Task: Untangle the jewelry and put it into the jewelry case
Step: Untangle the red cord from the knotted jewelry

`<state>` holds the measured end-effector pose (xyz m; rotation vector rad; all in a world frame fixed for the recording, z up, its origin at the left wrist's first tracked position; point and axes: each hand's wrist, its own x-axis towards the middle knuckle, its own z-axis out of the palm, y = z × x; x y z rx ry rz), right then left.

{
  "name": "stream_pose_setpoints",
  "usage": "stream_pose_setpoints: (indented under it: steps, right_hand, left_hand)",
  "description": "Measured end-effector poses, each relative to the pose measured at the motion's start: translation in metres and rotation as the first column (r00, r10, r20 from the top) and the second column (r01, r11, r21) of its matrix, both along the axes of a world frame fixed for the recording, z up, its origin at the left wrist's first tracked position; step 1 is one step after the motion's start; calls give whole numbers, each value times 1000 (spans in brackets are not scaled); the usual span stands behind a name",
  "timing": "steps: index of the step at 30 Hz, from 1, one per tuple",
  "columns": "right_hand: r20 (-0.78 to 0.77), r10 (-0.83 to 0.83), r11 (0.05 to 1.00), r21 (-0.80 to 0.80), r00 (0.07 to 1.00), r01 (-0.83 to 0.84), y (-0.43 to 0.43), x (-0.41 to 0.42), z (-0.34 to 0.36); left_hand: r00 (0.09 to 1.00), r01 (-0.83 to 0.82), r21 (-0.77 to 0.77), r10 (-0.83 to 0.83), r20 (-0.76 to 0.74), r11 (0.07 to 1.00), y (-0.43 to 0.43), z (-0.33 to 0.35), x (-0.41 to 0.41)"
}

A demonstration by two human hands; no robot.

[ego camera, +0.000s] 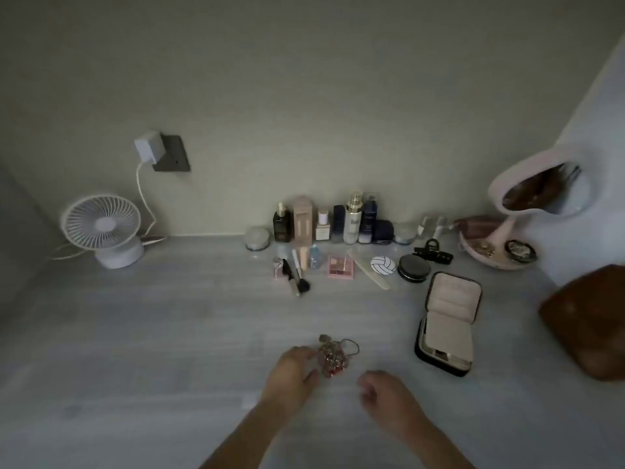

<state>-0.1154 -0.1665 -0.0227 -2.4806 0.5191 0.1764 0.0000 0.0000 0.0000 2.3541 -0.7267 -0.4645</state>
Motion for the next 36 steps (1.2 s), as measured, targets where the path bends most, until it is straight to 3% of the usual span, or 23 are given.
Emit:
stream_pose_setpoints:
  steps: [6, 10, 14, 21, 29, 36]
  right_hand:
    - [230, 60, 998, -11, 971, -59, -10, 47, -16]
    - [366, 119, 993, -48, 923, -109, -21, 69, -37]
    - [477, 163, 986, -93, 864, -135, -22, 85, -50]
    - [627, 142, 986, -157, 766, -54, -19, 86, -59]
    - [621, 271, 955, -272, 735, -121, -5, 73, -55]
    - [525, 293, 935, -334, 799, -123, 1, 72, -57]
  left_hand:
    - [979, -56, 76, 40, 198, 995, -24, -27, 11]
    - [956, -103, -32, 108, 271, 994, -30, -49, 30]
    - [954, -28, -132, 66, 292, 991, -28, -72, 39]
    - [911, 10, -252, 96, 402, 968, -24, -88, 41]
    - [896, 100, -163, -18, 443, 981, -16, -91, 31]
    - [908, 84, -141, -18, 418, 986, -13, -85, 25]
